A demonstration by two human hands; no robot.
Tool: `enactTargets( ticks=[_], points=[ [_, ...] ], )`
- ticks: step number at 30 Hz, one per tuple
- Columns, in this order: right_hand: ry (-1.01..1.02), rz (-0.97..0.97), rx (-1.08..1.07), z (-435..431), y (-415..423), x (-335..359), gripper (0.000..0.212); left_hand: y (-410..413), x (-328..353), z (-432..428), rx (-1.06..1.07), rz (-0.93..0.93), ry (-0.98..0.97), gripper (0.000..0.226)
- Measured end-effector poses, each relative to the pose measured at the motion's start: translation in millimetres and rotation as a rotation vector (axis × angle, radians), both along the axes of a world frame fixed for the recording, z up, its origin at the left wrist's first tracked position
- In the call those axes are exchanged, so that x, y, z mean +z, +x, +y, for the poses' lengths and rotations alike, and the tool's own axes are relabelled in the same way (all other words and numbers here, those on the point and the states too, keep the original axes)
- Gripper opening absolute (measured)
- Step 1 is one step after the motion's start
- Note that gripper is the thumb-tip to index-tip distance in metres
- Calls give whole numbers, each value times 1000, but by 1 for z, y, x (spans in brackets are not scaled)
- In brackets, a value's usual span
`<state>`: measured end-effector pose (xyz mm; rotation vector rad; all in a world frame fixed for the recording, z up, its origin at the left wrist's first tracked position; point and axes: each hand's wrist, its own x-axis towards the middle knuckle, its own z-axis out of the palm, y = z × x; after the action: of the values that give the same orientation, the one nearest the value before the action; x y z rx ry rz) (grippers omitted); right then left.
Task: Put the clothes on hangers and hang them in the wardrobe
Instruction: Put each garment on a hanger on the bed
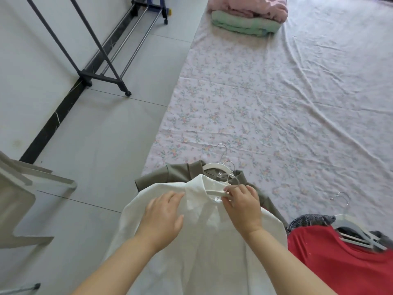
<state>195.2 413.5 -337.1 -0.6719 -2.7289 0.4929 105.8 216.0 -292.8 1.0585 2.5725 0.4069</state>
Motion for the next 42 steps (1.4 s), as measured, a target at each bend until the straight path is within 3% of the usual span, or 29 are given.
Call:
enactTargets(
  ticks=[9, 14, 21, 26, 42],
  points=[
    [30, 155, 34, -18, 76, 114, 31, 40, 80, 1, 13, 8, 62, 58],
    [69, 273, 17, -38, 121, 170, 47, 70, 123, -2, -97, 4, 269, 44],
    [184, 356, -296, -88, 196, 226, 58, 121, 170, -23, -288, 91, 509, 33],
    [305, 371, -408, -131, 258, 252, 49, 166, 191, -41, -360, 130, 660, 28],
    [319, 387, -691, -177, 482, 268, 51, 369, 215, -26, -589, -29, 644, 20]
  ],
)
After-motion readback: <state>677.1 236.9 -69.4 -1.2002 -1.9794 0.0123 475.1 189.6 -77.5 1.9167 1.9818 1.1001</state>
